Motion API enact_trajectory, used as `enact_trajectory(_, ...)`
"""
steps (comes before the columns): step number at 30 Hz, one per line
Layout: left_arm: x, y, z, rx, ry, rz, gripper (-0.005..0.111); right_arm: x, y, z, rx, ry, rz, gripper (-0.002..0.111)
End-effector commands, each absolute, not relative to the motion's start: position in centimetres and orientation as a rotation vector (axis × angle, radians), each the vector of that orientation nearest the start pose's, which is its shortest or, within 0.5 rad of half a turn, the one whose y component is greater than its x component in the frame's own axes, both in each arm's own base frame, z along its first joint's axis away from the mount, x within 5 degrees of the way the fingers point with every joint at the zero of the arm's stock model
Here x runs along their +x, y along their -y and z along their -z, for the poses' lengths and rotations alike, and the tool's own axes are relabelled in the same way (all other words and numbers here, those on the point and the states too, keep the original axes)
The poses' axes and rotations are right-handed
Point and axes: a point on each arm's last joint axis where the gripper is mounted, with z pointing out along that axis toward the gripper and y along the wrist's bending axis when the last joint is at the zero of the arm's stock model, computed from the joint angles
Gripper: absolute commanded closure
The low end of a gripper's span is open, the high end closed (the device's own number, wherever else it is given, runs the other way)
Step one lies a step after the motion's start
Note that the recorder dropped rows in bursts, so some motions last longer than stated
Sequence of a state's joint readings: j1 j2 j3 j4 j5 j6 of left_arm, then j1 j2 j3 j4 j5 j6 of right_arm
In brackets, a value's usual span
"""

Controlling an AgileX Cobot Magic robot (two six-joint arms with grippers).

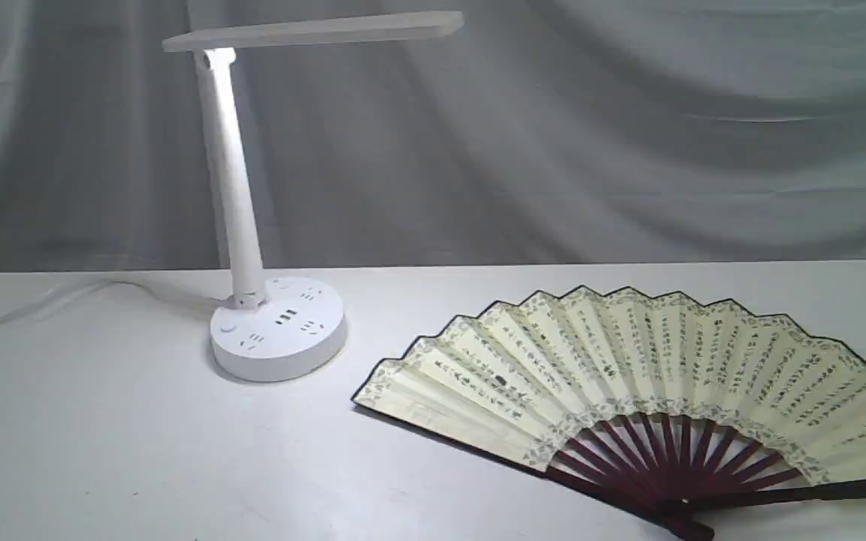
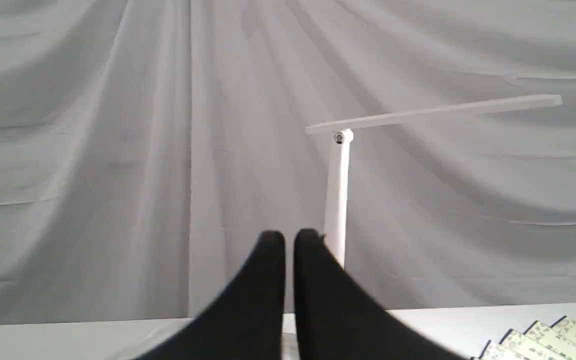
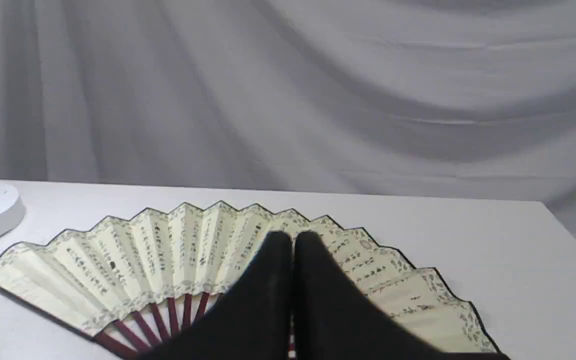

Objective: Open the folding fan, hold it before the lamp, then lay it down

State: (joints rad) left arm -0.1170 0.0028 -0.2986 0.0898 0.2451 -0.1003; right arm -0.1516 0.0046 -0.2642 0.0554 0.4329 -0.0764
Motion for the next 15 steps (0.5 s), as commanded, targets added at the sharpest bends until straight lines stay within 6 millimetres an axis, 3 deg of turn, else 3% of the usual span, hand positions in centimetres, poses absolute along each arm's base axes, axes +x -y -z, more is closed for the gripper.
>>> enact_trajectory(1, 3.9, 0.3, -27.4, 0.056, -1.420, 0.103, 0.104, 4.5, 0.6, -25.2, 0.094, -1.515, 0.119, 0.108)
enact_trajectory(5, 4.6, 0.5, -25.5, 0.063, -1.419, 0.107, 0.104, 4.9, 0.7, -24.2, 0.092, -1.455, 0.132, 0.108)
enact_trajectory(10, 5.2, 0.6, -23.3, 0.068, -1.436, 0.110, 0.104, 5.6, 0.8, -20.9, 0.045, -1.556, 0.188, 0.108)
enact_trajectory(15, 5.6, 0.6, -21.2, 0.071, -1.498, 0.108, 0.104, 5.5, 0.9, -19.2, -0.025, -1.719, 0.260, 0.108)
